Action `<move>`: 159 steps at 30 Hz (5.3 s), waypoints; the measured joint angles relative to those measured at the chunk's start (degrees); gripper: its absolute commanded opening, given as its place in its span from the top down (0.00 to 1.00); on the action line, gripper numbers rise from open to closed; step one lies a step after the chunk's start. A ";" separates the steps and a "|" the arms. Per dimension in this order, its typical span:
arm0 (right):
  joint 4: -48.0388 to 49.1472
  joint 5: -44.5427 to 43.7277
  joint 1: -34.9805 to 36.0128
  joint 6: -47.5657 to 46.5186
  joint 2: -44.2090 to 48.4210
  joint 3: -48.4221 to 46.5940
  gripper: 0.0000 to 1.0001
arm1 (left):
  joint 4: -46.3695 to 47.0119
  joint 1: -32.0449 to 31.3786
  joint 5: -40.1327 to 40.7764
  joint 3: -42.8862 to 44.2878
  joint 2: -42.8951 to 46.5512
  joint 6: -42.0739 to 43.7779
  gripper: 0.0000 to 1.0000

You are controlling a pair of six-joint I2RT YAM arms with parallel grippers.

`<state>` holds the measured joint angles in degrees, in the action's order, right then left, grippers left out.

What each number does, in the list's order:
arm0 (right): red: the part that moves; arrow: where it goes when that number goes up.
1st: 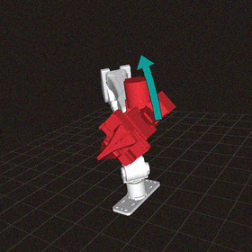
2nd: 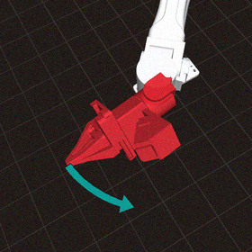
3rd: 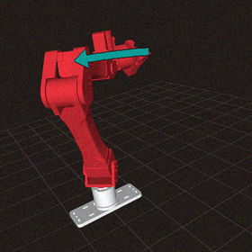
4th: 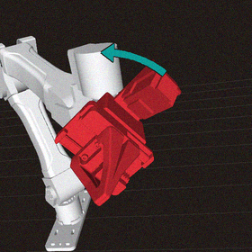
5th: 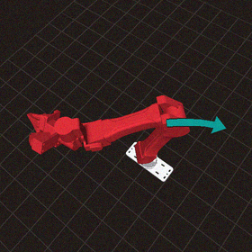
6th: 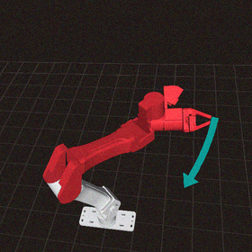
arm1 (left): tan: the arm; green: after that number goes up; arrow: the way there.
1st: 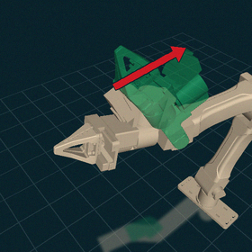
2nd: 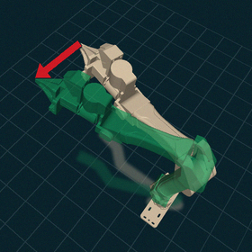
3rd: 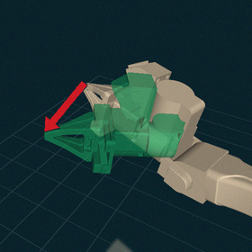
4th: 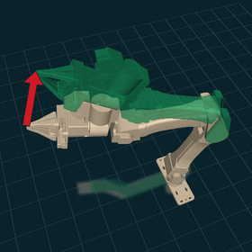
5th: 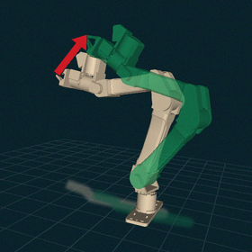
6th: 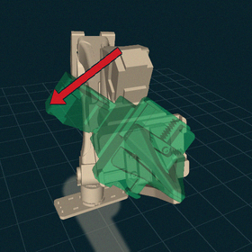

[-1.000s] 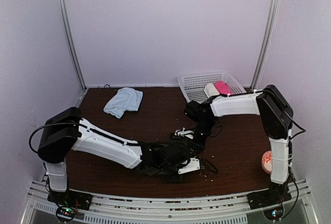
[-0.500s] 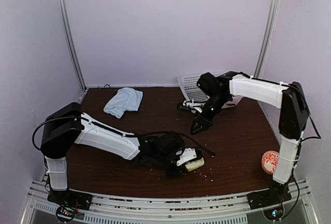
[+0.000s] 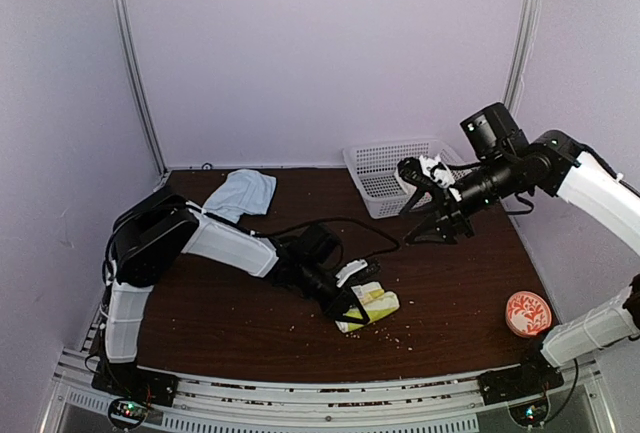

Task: Roll the towels
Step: Roll the towel at the center of the board, then pass from the left arm to the right

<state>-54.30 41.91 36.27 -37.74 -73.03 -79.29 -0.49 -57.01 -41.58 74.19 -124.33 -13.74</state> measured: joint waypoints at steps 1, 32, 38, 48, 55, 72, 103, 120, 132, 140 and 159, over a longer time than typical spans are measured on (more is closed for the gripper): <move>0.00 -0.42 1.27 -1.07 -0.28 0.96 0.46 | 0.55 0.55 -1.92 0.11 -0.57 -1.14 0.74; 36.74 -33.11 18.58 -10.21 -14.47 33.68 0.46 | -0.63 2.19 -9.38 2.67 -3.61 -5.62 0.69; 40.70 -34.71 18.62 -12.59 -17.55 34.01 0.60 | -0.90 2.21 -10.10 2.60 -3.30 -5.01 0.56; 42.62 -33.27 19.04 -15.67 -22.36 30.71 0.77 | -4.02 2.82 -1.38 -3.93 5.01 -3.32 0.43; 36.65 -31.58 18.97 -15.39 -22.97 27.78 0.78 | -5.60 3.87 8.61 -11.96 14.03 -5.79 0.42; 0.46 -13.14 14.84 -6.80 -41.09 -0.37 0.79 | 7.08 -7.43 46.10 -32.39 54.05 2.32 0.32; -9.05 -1.90 11.58 -2.49 -49.40 -8.70 0.75 | -1.14 -19.04 57.07 -17.51 20.94 26.16 0.42; -8.22 -2.54 12.00 -0.61 -47.84 -7.82 0.60 | 0.48 -17.97 56.98 -17.73 17.70 26.16 0.64; -17.11 -4.17 7.43 -2.93 -38.05 -13.75 0.50 | -0.61 -16.87 53.77 -16.57 17.40 24.44 0.71; -15.96 -2.05 -0.20 4.59 -19.61 -22.86 0.50 | -7.15 -9.29 37.81 -5.88 11.39 17.68 0.70; -1.73 -19.80 18.12 2.12 -5.14 8.07 0.51 | -9.79 3.82 3.45 1.70 3.30 3.06 0.73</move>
<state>-56.03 22.11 54.39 -35.62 -78.17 -71.22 -10.28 -53.19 -38.13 75.90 -121.03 -10.68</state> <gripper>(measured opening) 0.465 0.271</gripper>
